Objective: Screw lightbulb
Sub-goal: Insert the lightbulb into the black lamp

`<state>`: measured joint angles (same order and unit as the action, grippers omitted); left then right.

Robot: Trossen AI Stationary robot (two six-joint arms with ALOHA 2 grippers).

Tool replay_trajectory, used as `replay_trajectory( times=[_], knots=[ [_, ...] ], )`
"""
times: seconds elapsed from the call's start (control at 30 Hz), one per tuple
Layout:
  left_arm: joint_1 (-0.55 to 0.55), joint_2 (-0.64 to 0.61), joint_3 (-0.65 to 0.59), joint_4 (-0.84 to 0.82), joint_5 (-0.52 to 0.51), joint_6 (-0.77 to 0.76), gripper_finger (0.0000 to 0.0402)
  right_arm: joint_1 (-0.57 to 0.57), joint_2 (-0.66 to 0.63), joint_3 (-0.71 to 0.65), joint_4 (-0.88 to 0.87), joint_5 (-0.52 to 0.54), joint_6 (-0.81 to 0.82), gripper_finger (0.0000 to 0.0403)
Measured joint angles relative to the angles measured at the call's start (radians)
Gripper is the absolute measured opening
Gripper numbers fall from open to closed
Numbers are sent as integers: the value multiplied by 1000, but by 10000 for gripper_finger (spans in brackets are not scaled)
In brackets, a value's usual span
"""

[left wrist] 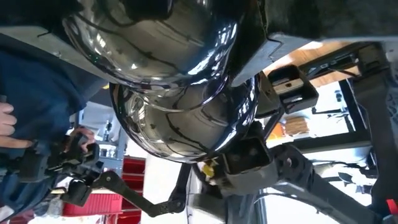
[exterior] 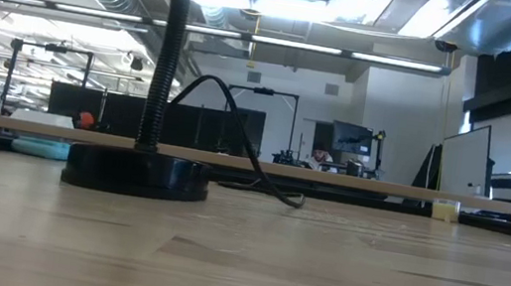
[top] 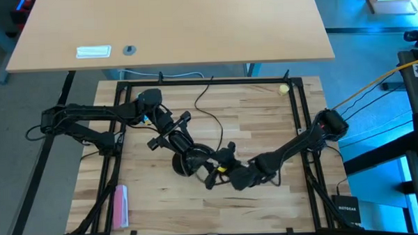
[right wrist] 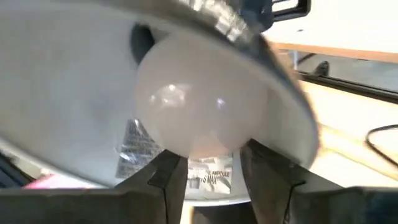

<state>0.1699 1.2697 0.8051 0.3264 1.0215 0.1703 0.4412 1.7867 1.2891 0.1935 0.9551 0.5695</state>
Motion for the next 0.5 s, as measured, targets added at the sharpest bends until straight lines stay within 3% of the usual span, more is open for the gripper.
replay_trajectory(
  times=[0.17,0.37,0.5],
  knots=[
    [0,0,0,-4,6,22,251,-19,-11,-76,209,-93,-53,110],
    [-1,-1,0,-5,-12,24,251,-42,-11,-77,212,-182,103,82],
    [-2,0,0,2,-43,32,251,-46,-10,-77,206,-200,108,84]
  ],
)
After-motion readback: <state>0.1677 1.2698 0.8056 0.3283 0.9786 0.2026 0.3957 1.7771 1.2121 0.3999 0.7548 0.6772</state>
